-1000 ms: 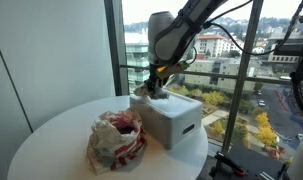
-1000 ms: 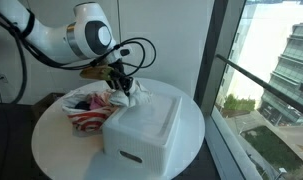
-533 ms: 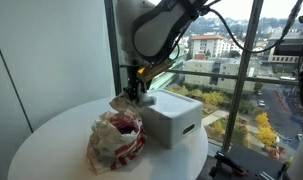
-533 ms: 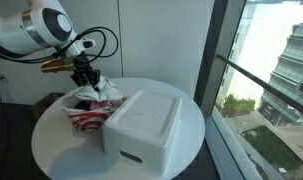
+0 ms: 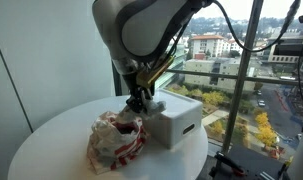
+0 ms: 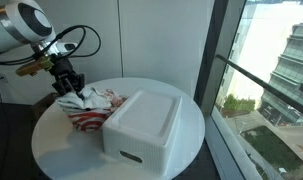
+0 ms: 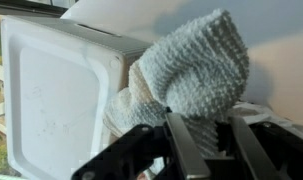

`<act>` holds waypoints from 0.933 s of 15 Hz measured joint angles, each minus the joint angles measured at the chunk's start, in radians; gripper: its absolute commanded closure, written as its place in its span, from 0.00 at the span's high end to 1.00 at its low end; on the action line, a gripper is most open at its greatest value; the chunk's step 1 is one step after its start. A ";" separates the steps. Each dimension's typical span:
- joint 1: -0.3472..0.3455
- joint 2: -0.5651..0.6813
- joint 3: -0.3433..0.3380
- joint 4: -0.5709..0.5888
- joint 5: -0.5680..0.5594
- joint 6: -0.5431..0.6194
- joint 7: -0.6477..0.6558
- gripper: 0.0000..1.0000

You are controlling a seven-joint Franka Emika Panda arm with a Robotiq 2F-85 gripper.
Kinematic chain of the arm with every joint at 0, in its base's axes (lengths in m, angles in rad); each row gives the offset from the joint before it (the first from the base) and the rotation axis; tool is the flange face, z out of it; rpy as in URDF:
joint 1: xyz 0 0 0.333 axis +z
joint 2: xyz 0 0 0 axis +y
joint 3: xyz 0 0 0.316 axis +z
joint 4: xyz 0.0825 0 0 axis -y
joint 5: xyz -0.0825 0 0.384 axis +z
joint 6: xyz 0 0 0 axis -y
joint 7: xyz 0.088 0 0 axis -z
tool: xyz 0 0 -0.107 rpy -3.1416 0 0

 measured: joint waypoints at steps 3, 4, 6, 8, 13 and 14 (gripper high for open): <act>0.021 0.001 0.020 0.010 -0.024 -0.062 0.000 0.06; 0.026 0.008 0.025 0.015 -0.040 -0.066 -0.001 0.06; 0.032 0.036 0.030 0.029 -0.072 -0.066 -0.004 0.06; 0.036 0.080 0.031 0.056 -0.112 -0.065 -0.005 0.06; 0.067 0.197 0.031 0.139 -0.184 -0.048 -0.015 0.06; 0.077 0.216 0.031 0.155 -0.189 -0.044 -0.021 0.06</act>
